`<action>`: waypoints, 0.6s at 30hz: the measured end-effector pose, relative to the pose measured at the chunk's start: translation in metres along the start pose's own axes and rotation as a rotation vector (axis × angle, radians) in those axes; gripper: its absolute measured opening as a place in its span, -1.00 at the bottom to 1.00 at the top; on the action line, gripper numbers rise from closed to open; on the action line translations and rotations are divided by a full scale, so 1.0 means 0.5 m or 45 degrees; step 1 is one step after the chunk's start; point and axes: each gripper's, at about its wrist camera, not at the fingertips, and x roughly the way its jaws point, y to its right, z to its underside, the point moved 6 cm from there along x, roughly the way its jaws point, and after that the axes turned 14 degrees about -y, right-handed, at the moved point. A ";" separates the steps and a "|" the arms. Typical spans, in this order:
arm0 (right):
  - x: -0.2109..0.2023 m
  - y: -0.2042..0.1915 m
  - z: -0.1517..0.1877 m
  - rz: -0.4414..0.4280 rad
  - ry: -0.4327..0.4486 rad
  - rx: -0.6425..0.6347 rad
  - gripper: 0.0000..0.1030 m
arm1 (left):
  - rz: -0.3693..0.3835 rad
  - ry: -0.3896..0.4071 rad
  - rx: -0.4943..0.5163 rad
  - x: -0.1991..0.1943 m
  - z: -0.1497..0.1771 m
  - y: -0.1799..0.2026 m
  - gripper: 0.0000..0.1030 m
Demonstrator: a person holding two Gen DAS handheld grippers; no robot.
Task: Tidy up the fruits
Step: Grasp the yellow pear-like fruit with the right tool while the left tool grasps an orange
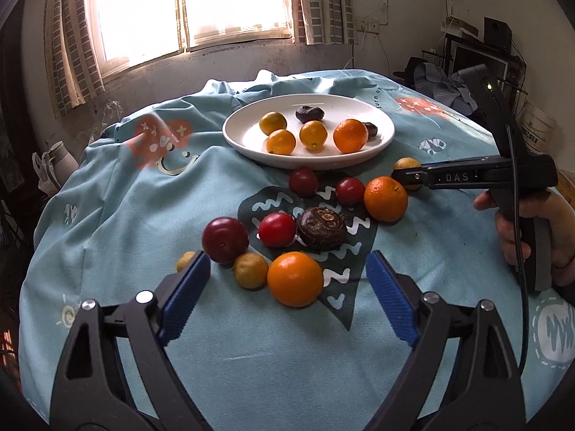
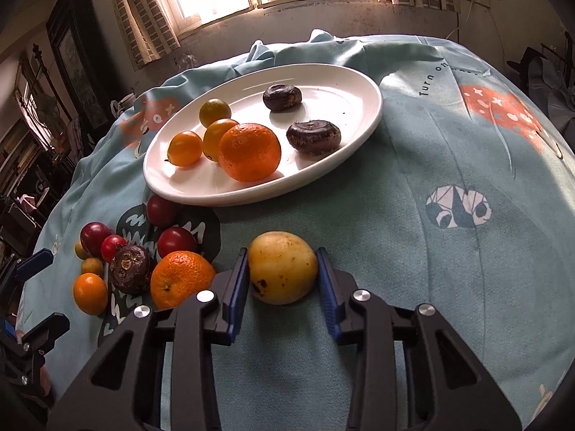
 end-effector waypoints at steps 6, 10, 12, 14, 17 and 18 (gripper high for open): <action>-0.021 0.007 0.009 -0.033 0.015 0.045 -0.30 | 0.015 -0.094 0.025 0.034 0.010 0.007 0.07; -0.020 0.010 0.012 -0.023 0.003 0.064 -0.30 | 0.028 -0.117 0.009 0.044 0.014 0.002 -0.13; -0.019 0.013 0.013 -0.033 -0.005 0.074 -0.30 | 0.027 -0.130 0.009 0.050 0.014 0.002 -0.13; -0.022 0.012 0.012 -0.035 0.000 0.076 -0.30 | 0.027 -0.141 0.012 0.056 0.015 0.003 -0.14; -0.025 0.010 0.012 -0.038 0.005 0.076 -0.30 | 0.026 -0.133 0.020 0.059 0.010 0.006 -0.14; -0.025 0.010 0.012 -0.040 0.006 0.076 -0.30 | 0.029 -0.131 0.019 0.060 0.009 0.007 -0.14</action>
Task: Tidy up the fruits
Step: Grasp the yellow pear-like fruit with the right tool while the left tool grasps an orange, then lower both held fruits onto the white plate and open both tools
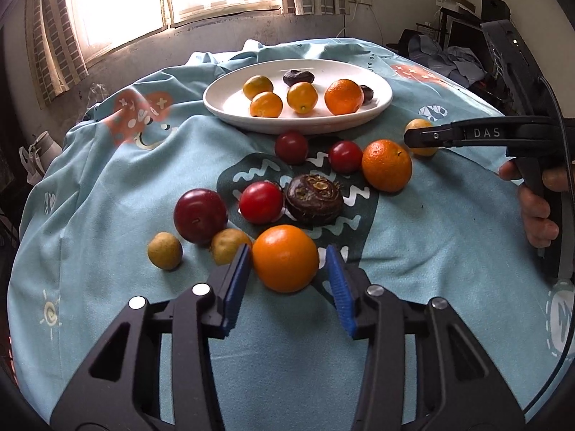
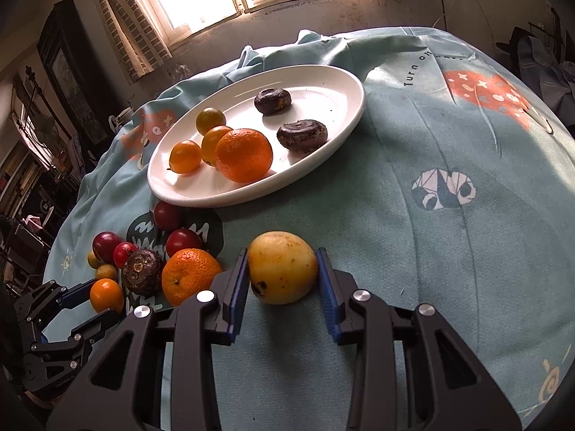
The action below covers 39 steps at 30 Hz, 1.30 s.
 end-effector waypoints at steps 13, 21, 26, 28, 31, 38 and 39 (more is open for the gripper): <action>-0.012 -0.001 -0.001 -0.018 0.012 0.015 -0.30 | -0.028 -0.011 -0.006 0.022 -0.024 0.007 -0.26; -0.025 -0.007 -0.001 -0.024 0.034 0.001 -0.29 | 0.055 0.030 -0.058 -0.003 -0.017 0.004 -0.26; -0.027 -0.024 0.004 -0.060 0.035 -0.040 -0.29 | 0.188 0.062 -0.086 -0.029 -0.020 0.014 -0.26; -0.033 -0.040 0.004 -0.106 0.049 -0.069 -0.29 | 0.238 0.075 -0.085 -0.041 -0.031 0.017 -0.26; -0.055 -0.060 -0.017 -0.173 0.133 -0.092 -0.29 | 0.264 0.091 -0.068 -0.051 -0.078 0.011 -0.26; -0.054 -0.037 -0.142 -0.095 0.337 -0.044 -0.29 | 0.161 0.127 -0.141 -0.006 -0.269 -0.049 -0.26; -0.045 -0.029 -0.158 -0.082 0.342 -0.033 -0.29 | 0.142 0.121 -0.148 0.006 -0.291 -0.055 -0.26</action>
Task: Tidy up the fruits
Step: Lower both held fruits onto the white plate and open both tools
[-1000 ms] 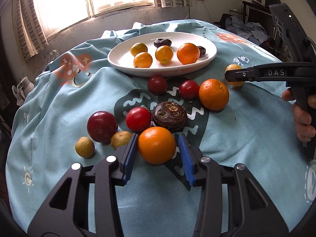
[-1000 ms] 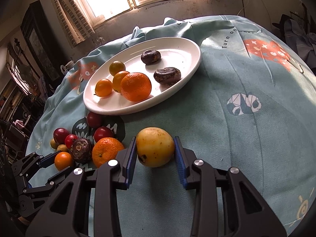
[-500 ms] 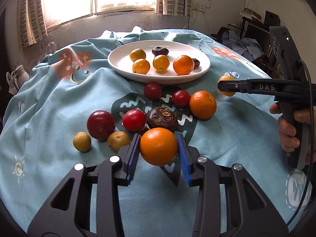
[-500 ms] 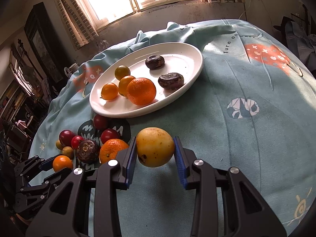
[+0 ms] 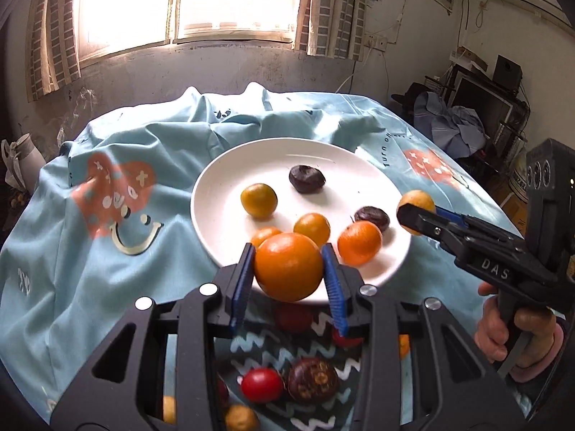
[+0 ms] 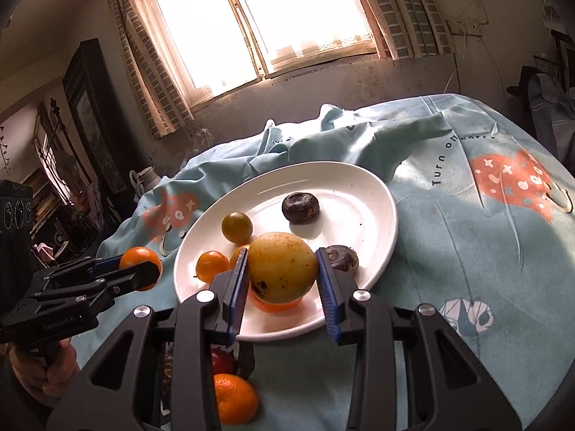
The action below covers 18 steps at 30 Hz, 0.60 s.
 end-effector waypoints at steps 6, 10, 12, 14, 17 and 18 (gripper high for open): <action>0.056 0.036 -0.037 0.034 -0.037 0.022 -0.27 | -0.071 -0.060 -0.030 0.075 -0.073 -0.031 -0.26; 0.063 0.036 -0.032 0.060 -0.062 0.012 0.29 | -0.114 -0.079 -0.052 0.089 -0.077 -0.045 0.41; 0.044 0.028 -0.028 0.058 -0.030 -0.005 0.29 | -0.146 -0.010 -0.076 0.062 -0.070 -0.048 0.68; 0.026 0.012 -0.022 0.042 -0.028 -0.038 0.29 | -0.147 0.006 -0.056 0.035 -0.053 -0.041 0.71; 0.002 -0.017 -0.004 0.019 -0.028 -0.081 0.29 | -0.187 0.025 -0.044 -0.014 -0.008 -0.035 0.89; -0.003 -0.028 0.005 0.019 -0.039 -0.102 0.29 | -0.203 0.038 -0.045 -0.031 0.011 -0.035 0.92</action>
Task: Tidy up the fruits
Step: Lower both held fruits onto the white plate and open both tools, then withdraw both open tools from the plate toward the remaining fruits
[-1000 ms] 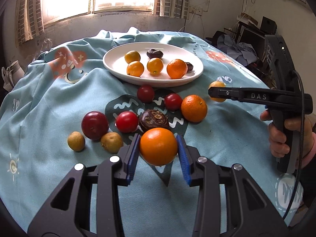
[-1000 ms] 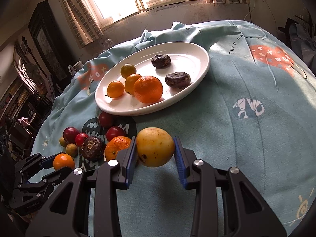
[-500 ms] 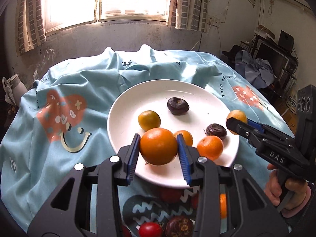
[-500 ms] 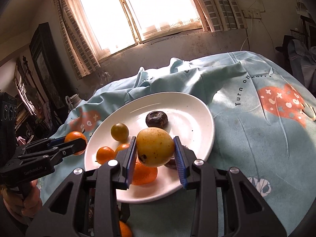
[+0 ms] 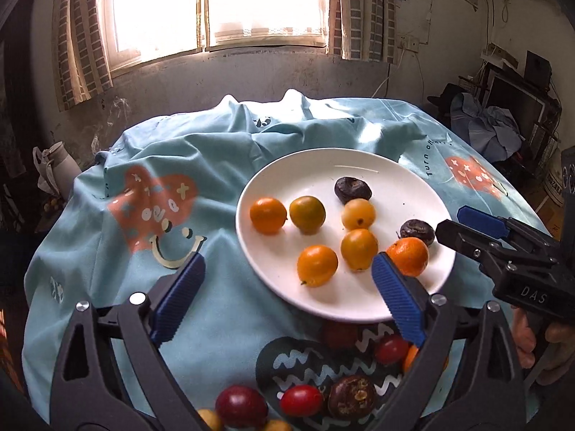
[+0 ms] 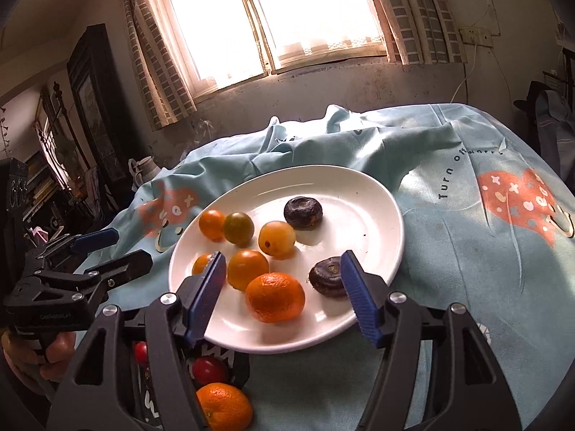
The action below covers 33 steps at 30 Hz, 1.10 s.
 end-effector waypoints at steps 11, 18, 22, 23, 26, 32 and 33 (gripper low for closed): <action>0.003 -0.089 0.156 0.073 -0.208 -0.234 0.29 | 0.048 0.008 -0.117 -0.067 0.183 -0.046 0.96; 0.025 -0.106 0.185 0.068 -0.280 -0.297 0.29 | -0.028 0.036 -0.123 -0.074 0.186 -0.052 0.96; 0.031 -0.098 0.185 0.076 -0.298 -0.276 0.29 | -0.034 0.043 -0.118 -0.076 0.186 -0.051 0.96; 0.032 -0.098 0.185 0.076 -0.302 -0.274 0.29 | -0.031 0.041 -0.116 -0.075 0.186 -0.051 0.96; 0.033 -0.098 0.185 0.075 -0.305 -0.275 0.29 | -0.038 0.033 -0.112 -0.071 0.187 -0.051 0.96; 0.038 -0.097 0.186 0.077 -0.322 -0.274 0.23 | -0.061 0.032 -0.112 -0.069 0.188 -0.057 0.96; 0.039 -0.097 0.186 0.074 -0.325 -0.273 0.22 | -0.061 0.032 -0.113 -0.069 0.188 -0.058 0.96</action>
